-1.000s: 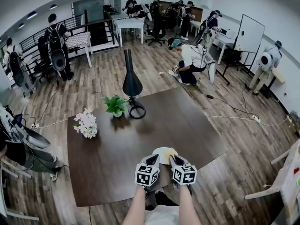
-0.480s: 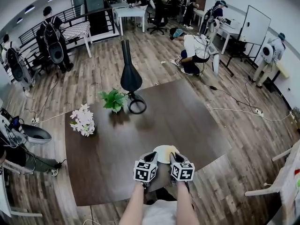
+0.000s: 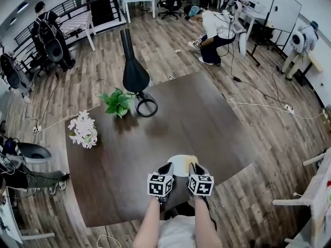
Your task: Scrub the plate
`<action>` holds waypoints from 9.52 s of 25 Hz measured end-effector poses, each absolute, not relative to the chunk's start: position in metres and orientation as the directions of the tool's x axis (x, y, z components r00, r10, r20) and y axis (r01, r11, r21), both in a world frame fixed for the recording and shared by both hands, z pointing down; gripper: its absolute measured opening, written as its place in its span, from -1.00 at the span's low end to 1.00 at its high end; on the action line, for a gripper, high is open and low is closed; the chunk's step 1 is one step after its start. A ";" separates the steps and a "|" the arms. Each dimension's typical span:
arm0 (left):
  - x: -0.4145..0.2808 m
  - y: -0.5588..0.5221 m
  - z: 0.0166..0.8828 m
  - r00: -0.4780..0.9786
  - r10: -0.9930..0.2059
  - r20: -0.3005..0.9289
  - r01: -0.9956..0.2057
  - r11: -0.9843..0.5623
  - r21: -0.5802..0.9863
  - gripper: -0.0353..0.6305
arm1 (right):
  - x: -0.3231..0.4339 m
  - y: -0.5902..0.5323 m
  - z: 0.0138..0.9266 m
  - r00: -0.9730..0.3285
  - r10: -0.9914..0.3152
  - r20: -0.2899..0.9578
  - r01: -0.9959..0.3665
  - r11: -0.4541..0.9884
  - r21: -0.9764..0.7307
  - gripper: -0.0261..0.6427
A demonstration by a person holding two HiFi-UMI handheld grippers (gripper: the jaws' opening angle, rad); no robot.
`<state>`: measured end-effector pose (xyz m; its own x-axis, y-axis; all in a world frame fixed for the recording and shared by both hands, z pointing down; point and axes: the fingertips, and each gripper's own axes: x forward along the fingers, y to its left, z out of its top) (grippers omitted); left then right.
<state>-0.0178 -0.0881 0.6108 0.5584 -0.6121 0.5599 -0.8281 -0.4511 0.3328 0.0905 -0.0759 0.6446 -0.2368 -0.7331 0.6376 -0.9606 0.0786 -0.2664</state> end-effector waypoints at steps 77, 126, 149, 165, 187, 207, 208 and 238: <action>-0.024 -0.123 0.699 0.512 -0.563 0.649 -0.837 -0.157 0.524 -0.89 | 0.013 -0.181 0.696 -0.488 -0.466 0.738 -0.673 0.740 0.022 -0.72; -0.035 -0.128 0.700 0.467 -0.628 0.622 -0.839 -0.092 0.536 -0.89 | 0.070 -0.141 0.690 -0.354 -0.527 0.773 -0.789 0.612 0.056 -0.72; -0.028 -0.121 0.699 0.510 -0.598 0.619 -0.817 -0.113 0.565 -0.89 | 0.052 -0.114 0.692 -0.350 -0.498 0.794 -0.813 0.582 0.006 -0.72; -0.029 -0.121 0.698 0.528 -0.605 0.596 -0.799 -0.116 0.590 -0.89 | 0.042 -0.102 0.697 -0.366 -0.434 0.823 -0.788 0.615 -0.027 -0.72; -0.025 -0.118 0.696 0.542 -0.600 0.588 -0.797 -0.147 0.586 -0.89 | 0.023 -0.088 0.698 -0.392 -0.405 0.826 -0.763 0.645 -0.045 -0.72; -0.068 -0.077 0.689 0.465 -0.585 0.665 -0.877 -0.200 0.437 -0.89 | -0.003 -0.071 0.694 -0.414 -0.382 0.826 -0.726 0.686 -0.046 -0.72; -0.068 -0.077 0.688 0.466 -0.585 0.664 -0.877 -0.204 0.436 -0.89 | -0.004 -0.070 0.694 -0.416 -0.381 0.826 -0.725 0.687 -0.048 -0.72; -0.065 -0.078 0.684 0.463 -0.567 0.681 -0.884 -0.241 0.401 -0.89 | -0.028 -0.075 0.692 -0.463 -0.339 0.819 -0.660 0.749 -0.063 -0.72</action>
